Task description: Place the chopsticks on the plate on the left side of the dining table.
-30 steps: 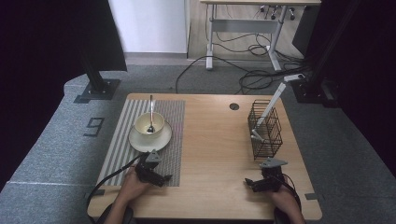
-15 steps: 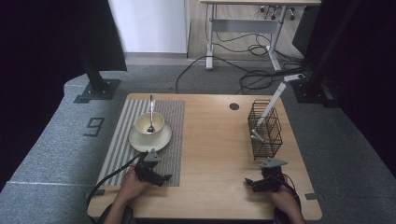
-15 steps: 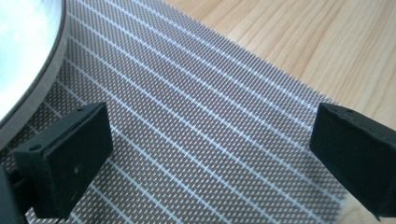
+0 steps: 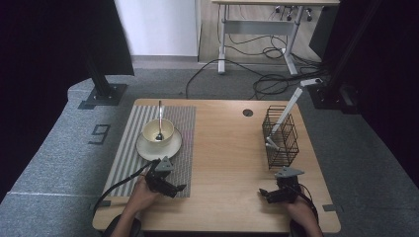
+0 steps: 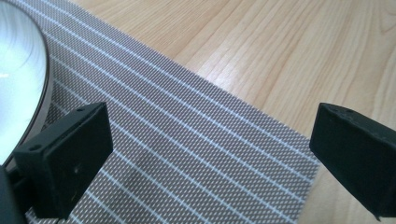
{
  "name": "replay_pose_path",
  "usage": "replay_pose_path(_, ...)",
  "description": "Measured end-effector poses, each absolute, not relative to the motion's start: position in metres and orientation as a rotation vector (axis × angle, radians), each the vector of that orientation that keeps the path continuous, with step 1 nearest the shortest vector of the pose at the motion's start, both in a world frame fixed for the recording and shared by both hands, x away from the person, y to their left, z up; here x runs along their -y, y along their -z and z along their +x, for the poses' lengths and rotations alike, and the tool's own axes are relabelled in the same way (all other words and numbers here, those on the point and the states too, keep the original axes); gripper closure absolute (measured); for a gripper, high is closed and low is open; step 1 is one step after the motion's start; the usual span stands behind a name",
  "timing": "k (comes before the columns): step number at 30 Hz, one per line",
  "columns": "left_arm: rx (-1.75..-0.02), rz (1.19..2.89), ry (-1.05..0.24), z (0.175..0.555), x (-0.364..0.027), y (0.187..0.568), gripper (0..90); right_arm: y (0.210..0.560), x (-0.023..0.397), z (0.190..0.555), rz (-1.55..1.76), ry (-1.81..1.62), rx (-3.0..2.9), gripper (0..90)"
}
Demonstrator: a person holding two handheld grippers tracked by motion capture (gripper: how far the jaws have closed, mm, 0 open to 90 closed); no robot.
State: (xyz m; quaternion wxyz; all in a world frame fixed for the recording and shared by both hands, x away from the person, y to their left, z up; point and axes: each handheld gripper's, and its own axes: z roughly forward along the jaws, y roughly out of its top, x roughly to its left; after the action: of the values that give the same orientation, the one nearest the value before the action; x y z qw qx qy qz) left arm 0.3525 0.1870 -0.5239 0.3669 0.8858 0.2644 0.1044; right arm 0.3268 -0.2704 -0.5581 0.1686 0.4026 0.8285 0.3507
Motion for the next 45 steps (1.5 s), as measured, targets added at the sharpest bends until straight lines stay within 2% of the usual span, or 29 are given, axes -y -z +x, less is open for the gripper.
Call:
replay_pose_path(27,-0.615,2.227,-0.200,0.361,-0.151,0.488,0.0,0.558,0.270,0.327,1.145,-0.997,-2.356,0.0)
replay_pose_path(35,-0.528,2.217,-0.211,0.358,-0.134,0.479,0.0,0.558,0.270,0.327,1.145,-0.996,-2.356,0.0)
replay_pose_path(45,-0.438,2.158,-0.140,0.358,-0.112,0.466,0.0,0.558,0.270,0.327,1.146,-0.997,-2.356,0.0)
